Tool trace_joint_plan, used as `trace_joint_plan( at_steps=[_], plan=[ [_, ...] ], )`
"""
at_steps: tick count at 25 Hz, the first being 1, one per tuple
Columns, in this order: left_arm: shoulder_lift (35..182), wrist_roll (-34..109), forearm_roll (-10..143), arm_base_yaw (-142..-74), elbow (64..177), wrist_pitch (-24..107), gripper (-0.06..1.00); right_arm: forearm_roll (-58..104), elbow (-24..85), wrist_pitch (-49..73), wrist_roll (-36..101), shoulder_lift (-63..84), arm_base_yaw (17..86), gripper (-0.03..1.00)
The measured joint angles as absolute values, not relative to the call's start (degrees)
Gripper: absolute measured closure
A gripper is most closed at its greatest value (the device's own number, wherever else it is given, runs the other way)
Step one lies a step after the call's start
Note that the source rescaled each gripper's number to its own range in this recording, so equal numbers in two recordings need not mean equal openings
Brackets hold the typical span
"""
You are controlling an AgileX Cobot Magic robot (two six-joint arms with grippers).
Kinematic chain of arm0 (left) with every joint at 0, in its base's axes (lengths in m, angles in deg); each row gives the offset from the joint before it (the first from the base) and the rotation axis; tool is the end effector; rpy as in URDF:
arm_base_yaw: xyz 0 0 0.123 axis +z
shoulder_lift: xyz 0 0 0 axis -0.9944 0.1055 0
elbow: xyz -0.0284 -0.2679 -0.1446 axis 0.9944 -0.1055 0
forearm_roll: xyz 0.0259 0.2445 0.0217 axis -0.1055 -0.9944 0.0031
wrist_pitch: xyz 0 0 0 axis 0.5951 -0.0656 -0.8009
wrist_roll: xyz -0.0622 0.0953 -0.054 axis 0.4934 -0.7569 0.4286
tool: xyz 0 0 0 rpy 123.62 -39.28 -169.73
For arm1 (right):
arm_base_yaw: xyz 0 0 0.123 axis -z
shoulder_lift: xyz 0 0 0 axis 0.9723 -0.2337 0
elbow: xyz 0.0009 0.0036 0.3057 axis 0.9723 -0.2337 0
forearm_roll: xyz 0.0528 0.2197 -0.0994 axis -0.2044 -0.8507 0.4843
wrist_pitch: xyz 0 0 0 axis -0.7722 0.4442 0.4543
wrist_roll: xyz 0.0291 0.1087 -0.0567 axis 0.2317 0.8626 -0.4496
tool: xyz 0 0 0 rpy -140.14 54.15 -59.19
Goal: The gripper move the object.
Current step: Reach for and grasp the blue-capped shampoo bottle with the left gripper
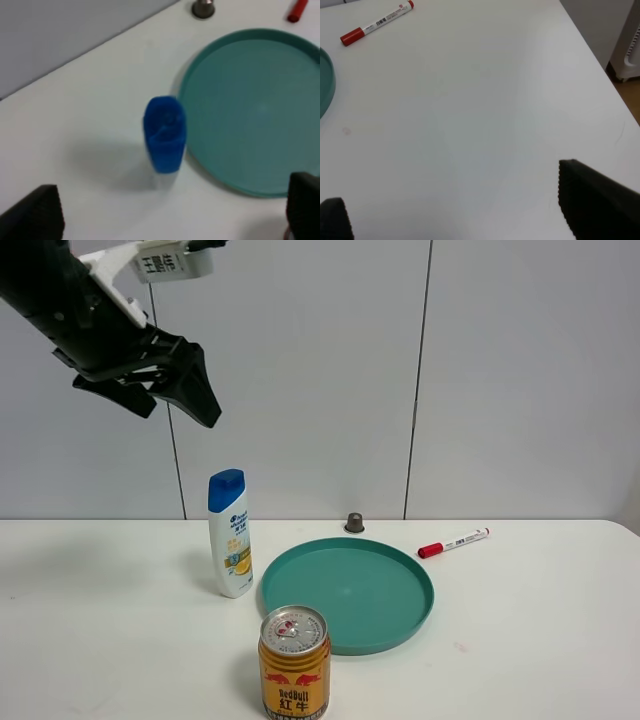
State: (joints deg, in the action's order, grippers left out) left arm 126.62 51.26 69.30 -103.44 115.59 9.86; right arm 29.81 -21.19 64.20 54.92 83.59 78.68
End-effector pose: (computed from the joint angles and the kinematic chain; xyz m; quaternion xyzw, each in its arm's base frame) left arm 0.3485 -0.1449 0.3107 0.2458 0.8903 -0.1134 0.3661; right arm 0.0005 0.0029 0.2555 0.0121 0.8577 0.0007 0.5141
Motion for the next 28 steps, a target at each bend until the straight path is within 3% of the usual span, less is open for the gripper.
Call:
trace_joint_plan(
  at_steps=[20,28],
  plan=[
    [138.43,51.49,62.62,-107.86,118.89,14.72,0.09,29.81,-21.19,64.20,54.92,83.59,78.68,-0.03],
    [141.78,51.49,62.57,-107.29,119.13,16.53,-0.05,29.81,-21.19,64.20,54.92,83.59,78.68,-0.03]
  ],
)
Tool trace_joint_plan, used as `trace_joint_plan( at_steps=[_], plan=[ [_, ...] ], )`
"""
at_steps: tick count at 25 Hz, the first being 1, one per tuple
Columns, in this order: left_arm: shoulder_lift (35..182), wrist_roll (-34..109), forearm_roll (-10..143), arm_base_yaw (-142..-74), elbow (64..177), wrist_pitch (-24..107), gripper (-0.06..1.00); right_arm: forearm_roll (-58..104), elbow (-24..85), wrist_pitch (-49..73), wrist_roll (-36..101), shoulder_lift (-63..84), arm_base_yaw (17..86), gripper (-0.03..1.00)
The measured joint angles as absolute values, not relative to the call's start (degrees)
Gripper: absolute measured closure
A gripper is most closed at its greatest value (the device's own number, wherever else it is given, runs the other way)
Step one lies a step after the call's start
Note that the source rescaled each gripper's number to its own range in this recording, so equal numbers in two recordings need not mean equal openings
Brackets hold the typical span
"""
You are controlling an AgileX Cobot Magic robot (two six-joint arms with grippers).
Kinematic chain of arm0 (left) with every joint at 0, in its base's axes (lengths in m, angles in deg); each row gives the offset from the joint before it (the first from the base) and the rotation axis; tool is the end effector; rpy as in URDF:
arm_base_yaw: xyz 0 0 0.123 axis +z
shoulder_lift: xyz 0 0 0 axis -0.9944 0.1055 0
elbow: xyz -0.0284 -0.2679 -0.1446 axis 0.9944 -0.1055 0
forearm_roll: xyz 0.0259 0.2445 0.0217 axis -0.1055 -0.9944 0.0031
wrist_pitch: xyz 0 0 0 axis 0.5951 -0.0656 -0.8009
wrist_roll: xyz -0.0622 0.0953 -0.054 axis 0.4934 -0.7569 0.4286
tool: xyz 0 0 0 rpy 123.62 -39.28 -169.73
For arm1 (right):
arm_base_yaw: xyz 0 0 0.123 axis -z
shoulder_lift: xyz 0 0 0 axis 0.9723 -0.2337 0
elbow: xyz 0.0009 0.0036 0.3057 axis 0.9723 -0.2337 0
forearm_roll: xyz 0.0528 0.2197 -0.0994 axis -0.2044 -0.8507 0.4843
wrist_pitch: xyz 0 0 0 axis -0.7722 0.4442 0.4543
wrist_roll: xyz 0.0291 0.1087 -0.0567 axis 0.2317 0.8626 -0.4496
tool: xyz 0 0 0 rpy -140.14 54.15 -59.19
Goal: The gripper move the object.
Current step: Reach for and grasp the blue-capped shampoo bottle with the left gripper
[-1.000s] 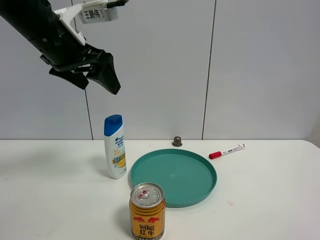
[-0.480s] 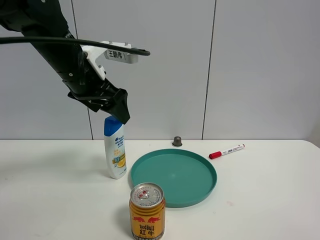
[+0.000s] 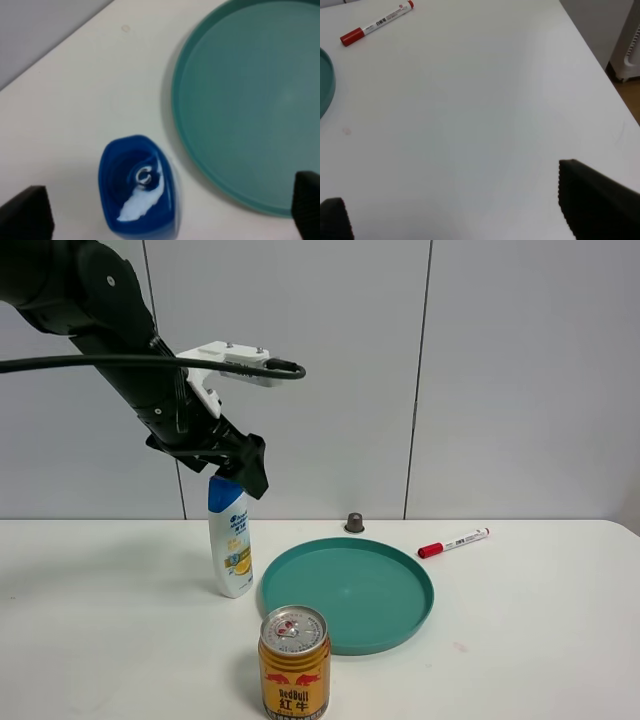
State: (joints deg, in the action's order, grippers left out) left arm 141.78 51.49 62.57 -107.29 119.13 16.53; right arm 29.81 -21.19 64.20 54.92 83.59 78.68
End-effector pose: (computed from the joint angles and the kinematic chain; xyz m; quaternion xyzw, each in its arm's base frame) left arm 0.3962 -0.1817 0.2304 0.3014 0.8937 -0.0685 0.3253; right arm 0.0005 0.0029 0.2555 0.0121 0.8577 0.0007 0.5141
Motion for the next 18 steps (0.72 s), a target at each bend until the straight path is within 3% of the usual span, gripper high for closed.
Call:
trace_joint_plan(
  at_steps=[18],
  plan=[
    [148.20,51.49,62.16,-106.15,119.17,20.12,-0.05,29.81,-21.19,64.20,54.92,83.59,78.68,-0.03]
  ],
)
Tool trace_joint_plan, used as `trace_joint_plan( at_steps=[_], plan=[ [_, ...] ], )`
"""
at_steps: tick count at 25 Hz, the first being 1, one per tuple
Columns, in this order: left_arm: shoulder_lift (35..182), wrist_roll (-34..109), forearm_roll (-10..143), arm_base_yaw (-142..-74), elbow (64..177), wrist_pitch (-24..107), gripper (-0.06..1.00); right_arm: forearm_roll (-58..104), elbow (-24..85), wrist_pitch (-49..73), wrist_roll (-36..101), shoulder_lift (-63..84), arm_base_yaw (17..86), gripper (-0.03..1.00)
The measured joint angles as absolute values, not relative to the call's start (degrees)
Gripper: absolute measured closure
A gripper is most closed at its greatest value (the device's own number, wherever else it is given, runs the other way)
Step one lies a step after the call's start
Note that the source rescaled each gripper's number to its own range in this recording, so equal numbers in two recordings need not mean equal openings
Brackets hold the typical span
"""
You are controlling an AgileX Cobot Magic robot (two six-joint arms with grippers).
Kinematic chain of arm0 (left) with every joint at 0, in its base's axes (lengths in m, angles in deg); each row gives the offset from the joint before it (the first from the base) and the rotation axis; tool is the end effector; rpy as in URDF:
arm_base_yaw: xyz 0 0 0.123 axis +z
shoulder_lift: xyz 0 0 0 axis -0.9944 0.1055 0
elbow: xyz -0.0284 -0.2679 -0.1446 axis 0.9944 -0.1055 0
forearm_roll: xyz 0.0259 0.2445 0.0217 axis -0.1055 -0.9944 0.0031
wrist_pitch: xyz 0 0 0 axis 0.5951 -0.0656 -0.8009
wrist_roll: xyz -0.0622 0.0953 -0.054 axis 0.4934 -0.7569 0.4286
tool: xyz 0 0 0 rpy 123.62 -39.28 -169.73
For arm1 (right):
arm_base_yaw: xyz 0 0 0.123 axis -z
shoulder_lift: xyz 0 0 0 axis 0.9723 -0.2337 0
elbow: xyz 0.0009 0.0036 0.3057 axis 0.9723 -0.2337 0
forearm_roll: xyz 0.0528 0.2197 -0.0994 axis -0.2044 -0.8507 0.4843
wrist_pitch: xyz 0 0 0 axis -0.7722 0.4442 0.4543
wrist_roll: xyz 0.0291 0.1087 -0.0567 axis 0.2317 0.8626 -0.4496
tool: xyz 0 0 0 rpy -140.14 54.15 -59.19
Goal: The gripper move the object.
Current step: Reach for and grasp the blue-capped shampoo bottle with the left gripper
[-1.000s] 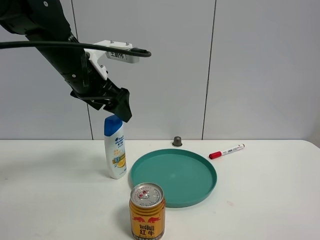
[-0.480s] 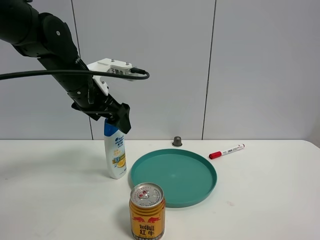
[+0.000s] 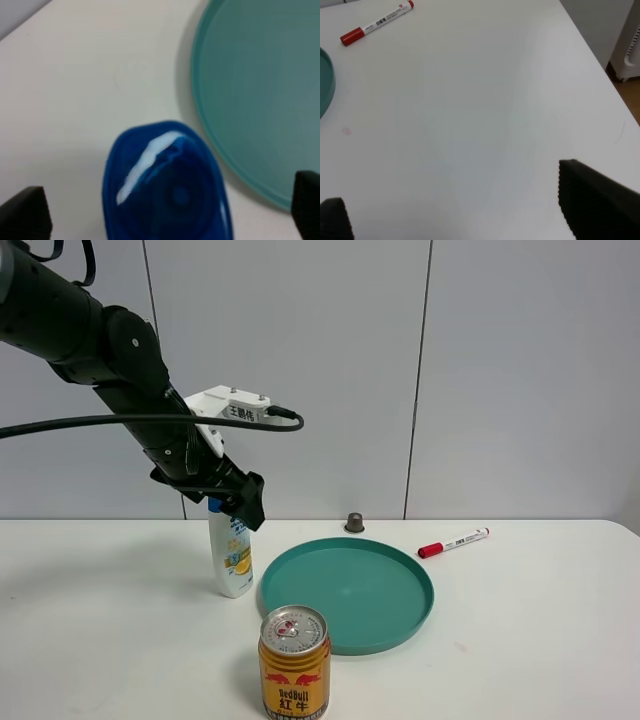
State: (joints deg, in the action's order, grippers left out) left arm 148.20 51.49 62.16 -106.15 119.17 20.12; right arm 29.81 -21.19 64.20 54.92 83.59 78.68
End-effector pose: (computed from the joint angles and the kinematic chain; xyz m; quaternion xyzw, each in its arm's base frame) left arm 0.4150 -0.1784 0.1855 0.2931 0.9049 -0.0575 0.3031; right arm 0.0005 0.0029 0.2555 0.0121 0.8577 0.0007 0.5141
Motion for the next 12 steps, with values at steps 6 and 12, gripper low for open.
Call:
trace_joint_plan(
  at_steps=[6,12],
  plan=[
    [149.73,51.49,62.16,-106.15,119.17,22.23,-0.06,29.81,-21.19,64.20,54.92,83.59,78.68,-0.03],
    [150.09,51.49,62.16,-106.15,119.17,23.98,-0.06,29.81,-21.19,64.20,54.92,83.59,78.68,-0.03]
  ],
)
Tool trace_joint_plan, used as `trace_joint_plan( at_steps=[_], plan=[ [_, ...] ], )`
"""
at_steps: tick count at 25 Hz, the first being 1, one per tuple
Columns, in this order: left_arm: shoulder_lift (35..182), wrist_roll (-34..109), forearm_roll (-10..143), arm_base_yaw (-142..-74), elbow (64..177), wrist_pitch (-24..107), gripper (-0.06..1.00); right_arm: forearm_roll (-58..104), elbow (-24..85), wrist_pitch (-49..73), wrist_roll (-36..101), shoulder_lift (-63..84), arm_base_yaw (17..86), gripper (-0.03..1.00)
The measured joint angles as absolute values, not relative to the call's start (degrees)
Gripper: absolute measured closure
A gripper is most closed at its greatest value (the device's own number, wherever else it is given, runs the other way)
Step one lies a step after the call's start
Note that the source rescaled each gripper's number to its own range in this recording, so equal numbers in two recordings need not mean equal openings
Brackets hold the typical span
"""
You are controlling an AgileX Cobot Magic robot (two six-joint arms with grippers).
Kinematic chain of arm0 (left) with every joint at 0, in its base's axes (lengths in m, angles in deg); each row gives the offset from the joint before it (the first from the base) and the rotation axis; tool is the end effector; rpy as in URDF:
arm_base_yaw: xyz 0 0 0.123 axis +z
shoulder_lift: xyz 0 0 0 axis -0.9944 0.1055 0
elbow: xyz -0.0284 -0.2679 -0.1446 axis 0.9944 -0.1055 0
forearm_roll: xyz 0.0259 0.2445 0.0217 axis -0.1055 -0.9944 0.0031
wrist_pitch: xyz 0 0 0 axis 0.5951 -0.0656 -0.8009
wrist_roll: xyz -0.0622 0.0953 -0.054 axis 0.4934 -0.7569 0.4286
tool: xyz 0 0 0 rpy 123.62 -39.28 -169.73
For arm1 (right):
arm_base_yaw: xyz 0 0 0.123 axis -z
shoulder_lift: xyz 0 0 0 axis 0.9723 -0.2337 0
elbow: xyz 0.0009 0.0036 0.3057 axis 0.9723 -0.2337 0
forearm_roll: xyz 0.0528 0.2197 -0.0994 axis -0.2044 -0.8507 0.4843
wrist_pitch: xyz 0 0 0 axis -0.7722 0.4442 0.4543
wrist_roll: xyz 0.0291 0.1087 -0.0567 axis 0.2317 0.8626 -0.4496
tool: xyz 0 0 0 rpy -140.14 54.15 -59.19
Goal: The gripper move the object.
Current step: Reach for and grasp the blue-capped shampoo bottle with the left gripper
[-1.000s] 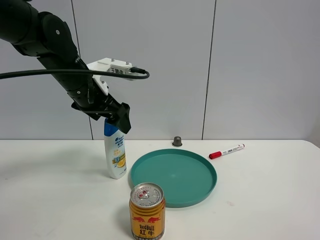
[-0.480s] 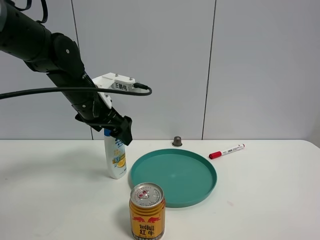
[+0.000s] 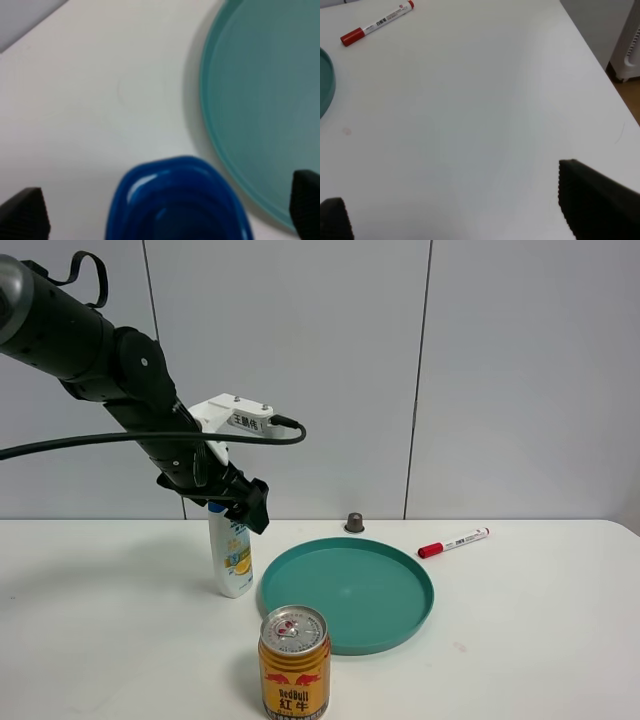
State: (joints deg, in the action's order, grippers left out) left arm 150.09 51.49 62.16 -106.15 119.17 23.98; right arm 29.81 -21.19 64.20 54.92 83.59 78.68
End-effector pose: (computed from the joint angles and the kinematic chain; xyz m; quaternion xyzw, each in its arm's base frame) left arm 0.4235 -0.1806 0.1754 0.2888 0.9009 -0.0548 0.3194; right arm 0.0005 0.0029 0.2555 0.0121 0.8577 0.0007 0.5141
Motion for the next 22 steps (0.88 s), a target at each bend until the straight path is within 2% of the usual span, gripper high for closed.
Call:
trace_joint_plan(
  at_steps=[16,18,22],
  plan=[
    [152.17,51.49,62.23,-106.15,119.17,25.59,-0.05,29.81,-21.19,64.20,54.92,83.59,78.68,-0.03],
    [152.17,51.49,62.23,-106.15,119.17,26.01,0.00,29.81,-21.19,64.20,54.92,83.59,78.68,-0.03],
    [152.17,51.49,62.23,-106.15,119.17,26.06,0.18,29.81,-21.19,64.20,54.92,83.59,78.68,-0.03]
  ],
)
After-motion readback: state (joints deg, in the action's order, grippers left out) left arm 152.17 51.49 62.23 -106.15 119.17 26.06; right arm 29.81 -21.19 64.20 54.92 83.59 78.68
